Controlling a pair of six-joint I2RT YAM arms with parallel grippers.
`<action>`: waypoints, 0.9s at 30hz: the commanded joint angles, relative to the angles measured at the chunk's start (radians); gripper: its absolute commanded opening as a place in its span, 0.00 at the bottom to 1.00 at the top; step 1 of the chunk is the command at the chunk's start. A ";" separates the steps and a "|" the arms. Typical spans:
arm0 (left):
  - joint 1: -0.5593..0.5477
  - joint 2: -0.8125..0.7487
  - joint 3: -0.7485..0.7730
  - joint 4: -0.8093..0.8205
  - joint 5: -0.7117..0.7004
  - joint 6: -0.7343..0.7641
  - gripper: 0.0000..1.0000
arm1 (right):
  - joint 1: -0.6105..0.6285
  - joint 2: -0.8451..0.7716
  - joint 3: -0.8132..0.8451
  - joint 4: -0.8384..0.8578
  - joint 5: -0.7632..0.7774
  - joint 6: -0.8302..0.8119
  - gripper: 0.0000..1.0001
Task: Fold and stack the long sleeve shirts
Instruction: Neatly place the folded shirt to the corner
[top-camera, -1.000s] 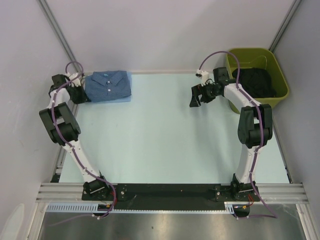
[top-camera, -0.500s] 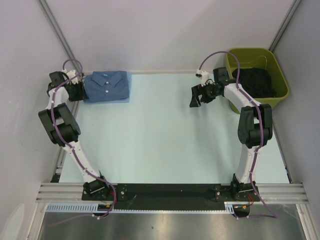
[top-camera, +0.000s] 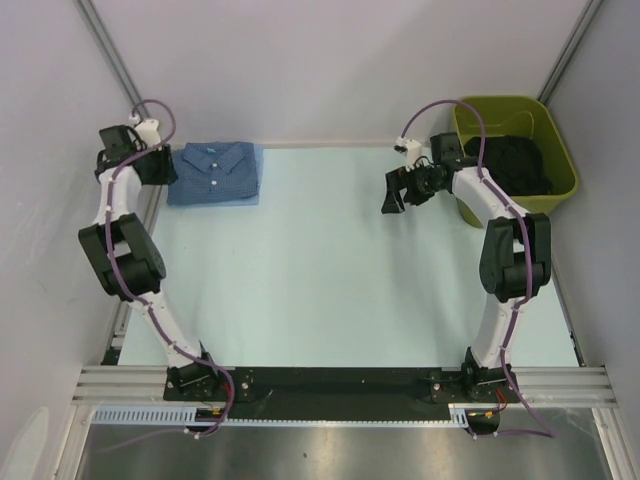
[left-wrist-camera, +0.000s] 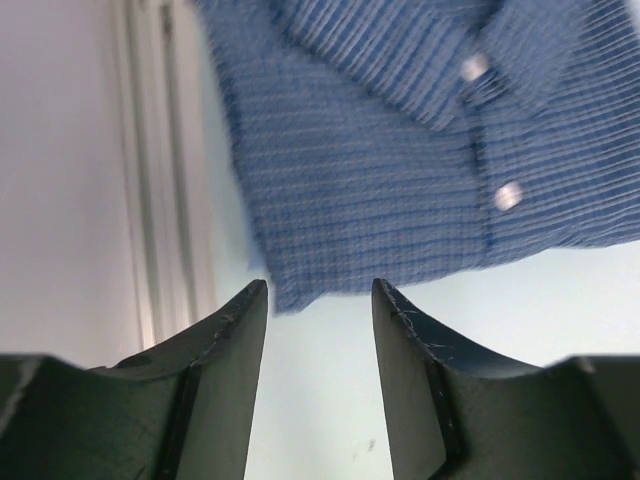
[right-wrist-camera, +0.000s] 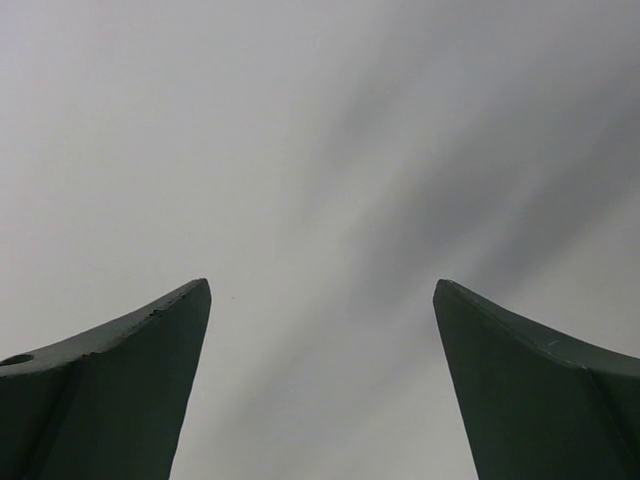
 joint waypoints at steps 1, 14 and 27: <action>-0.084 0.033 0.065 0.027 0.050 0.048 0.50 | -0.002 -0.050 -0.006 0.012 0.005 0.002 1.00; -0.085 0.241 0.259 -0.080 -0.116 0.051 0.53 | -0.018 -0.082 -0.025 -0.014 0.028 -0.016 1.00; -0.165 0.016 0.348 -0.227 -0.008 0.052 0.99 | -0.050 -0.175 -0.045 -0.016 0.034 0.025 1.00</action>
